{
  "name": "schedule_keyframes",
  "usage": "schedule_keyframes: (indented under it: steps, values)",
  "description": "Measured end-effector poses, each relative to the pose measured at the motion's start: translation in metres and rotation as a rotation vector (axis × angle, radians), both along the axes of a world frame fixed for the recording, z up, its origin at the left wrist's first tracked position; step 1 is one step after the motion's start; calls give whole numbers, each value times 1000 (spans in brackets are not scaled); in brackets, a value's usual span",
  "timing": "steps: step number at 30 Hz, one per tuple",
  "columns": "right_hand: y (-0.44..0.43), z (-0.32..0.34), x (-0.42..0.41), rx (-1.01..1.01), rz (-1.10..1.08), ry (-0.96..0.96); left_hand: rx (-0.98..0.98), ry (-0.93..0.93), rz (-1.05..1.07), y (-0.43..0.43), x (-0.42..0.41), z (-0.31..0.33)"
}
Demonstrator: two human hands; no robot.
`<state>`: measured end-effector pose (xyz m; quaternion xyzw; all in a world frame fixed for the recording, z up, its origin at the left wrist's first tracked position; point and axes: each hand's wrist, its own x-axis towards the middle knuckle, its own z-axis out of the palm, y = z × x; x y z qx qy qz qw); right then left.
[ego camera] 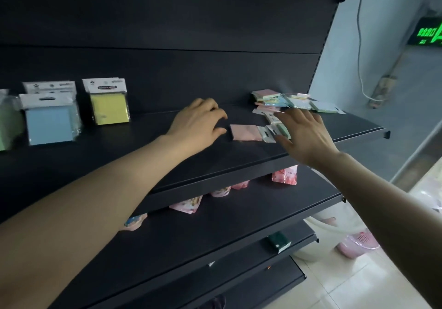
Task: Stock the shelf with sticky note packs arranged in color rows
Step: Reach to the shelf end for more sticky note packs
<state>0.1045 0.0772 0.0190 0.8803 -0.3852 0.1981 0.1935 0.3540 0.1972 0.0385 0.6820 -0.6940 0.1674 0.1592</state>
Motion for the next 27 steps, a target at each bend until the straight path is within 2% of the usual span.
schedule_keyframes:
  steps: [4,9,12,16,20,24,27]
  values:
    - [-34,-6,-8,42,-31,-39,100,-18,-46,-46,-10,-7]
    - [-69,-8,-21,130,-92,-33,410,-57,-63,-93,-18,-19]
    - [-85,-8,-26,196,-106,-15,501,-22,-55,-114,-18,-21]
    - [-107,-4,-27,388,-95,49,504,32,-37,-130,-16,-16]
    - [-122,6,-24,608,-39,77,423,153,-18,-136,-15,-12]
    - [-131,15,-22,688,9,152,358,247,21,-137,-19,-10]
    - [-136,16,-24,700,78,167,230,307,31,-137,-23,-8]
